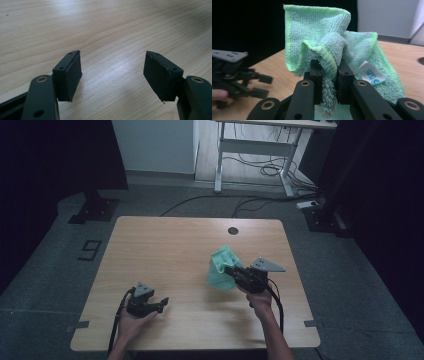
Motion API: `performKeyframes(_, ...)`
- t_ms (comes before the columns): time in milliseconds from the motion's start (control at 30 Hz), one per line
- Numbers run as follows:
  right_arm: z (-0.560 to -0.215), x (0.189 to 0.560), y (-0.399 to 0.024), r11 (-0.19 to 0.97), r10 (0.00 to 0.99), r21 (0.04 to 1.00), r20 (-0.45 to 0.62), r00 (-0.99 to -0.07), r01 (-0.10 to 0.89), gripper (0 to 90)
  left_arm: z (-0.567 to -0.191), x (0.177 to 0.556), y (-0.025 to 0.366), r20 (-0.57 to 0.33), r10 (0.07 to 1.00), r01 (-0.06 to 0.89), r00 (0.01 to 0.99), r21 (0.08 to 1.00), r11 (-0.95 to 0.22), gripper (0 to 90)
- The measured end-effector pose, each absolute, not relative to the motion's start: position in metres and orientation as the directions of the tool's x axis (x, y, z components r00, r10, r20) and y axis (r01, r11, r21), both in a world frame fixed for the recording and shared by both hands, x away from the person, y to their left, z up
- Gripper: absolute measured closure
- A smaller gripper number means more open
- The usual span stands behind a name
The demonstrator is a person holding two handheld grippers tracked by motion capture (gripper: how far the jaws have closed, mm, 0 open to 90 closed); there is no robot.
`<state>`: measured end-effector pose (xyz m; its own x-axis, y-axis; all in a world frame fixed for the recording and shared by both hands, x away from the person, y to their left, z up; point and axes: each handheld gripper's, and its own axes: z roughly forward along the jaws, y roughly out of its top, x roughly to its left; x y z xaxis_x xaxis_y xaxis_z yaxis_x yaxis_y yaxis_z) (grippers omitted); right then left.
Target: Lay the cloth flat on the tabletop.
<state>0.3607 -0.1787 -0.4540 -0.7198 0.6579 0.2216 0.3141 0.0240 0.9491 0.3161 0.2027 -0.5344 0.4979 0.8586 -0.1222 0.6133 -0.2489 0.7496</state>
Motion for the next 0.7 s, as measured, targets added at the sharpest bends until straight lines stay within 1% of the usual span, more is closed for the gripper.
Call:
performKeyframes(233, -0.463, 0.345, -0.163, 0.045, 0.612, 0.945, 0.231, -0.757, 0.324, 78.8, -0.532, 0.316, 0.203, -0.116, 0.857, 0.605, 0.502, 0.755, -0.252, 30.7)
performKeyframes(433, -0.485, 0.338, -0.145, 0.093, 0.582, 0.932, 0.235, -0.778, 0.351, 78.7, -0.53, 0.316, 0.203, -0.109, 0.858, 0.597, 0.502, 0.761, -0.253, 30.6)
performKeyframes(533, -0.495, 0.339, -0.137, 0.132, 0.576, 0.919, 0.233, -0.784, 0.37, 78.5, -0.527, 0.316, 0.202, -0.1, 0.859, 0.589, 0.503, 0.766, -0.256, 30.5)
performKeyframes(600, -0.499, 0.339, -0.134, 0.129, 0.569, 0.917, 0.244, -0.786, 0.378, 78.0, -0.526, 0.316, 0.203, -0.1, 0.86, 0.586, 0.501, 0.77, -0.252, 30.6)
performKeyframes(700, -0.508, 0.339, -0.132, 0.147, 0.584, 0.908, 0.24, -0.775, 0.392, 77.3, -0.527, 0.316, 0.201, -0.095, 0.859, 0.588, 0.503, 0.766, -0.259, 30.5)
